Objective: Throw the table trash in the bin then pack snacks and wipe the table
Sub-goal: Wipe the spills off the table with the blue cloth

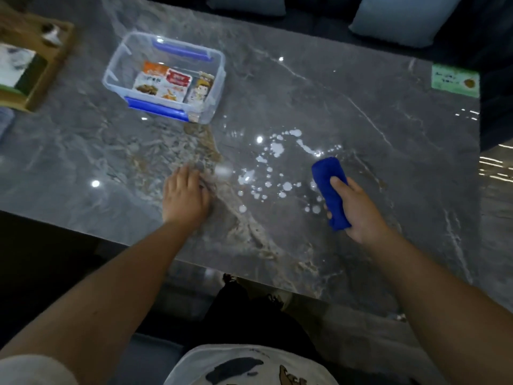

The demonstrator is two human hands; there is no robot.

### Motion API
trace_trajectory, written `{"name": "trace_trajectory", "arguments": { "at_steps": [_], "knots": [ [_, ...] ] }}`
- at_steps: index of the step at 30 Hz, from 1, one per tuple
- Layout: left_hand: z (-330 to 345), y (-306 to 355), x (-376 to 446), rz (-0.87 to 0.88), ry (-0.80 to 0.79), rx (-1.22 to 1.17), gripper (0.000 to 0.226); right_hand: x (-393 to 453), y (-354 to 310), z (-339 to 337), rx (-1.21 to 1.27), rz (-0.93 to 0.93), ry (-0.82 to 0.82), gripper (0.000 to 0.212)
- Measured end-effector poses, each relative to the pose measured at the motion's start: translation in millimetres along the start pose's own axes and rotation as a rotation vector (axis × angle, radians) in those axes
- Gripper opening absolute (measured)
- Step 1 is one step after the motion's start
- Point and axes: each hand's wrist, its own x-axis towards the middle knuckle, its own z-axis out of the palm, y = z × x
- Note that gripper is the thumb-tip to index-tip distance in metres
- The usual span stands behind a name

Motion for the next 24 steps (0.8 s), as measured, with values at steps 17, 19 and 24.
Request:
{"name": "trace_trajectory", "arguments": {
  "at_steps": [17, 19, 24],
  "knots": [
    [17, -31, 33, -0.062, -0.032, 0.017, 0.060, 151, -82, 121, -0.843, -0.498, 0.039, 0.022],
    [19, -31, 33, -0.058, -0.023, 0.020, 0.060, 178, -87, 136, -0.954, -0.607, 0.046, 0.027],
    [21, -33, 33, -0.062, -0.009, 0.031, 0.060, 233, -99, 174, -1.365, -0.746, 0.088, 0.045]
  ]
}}
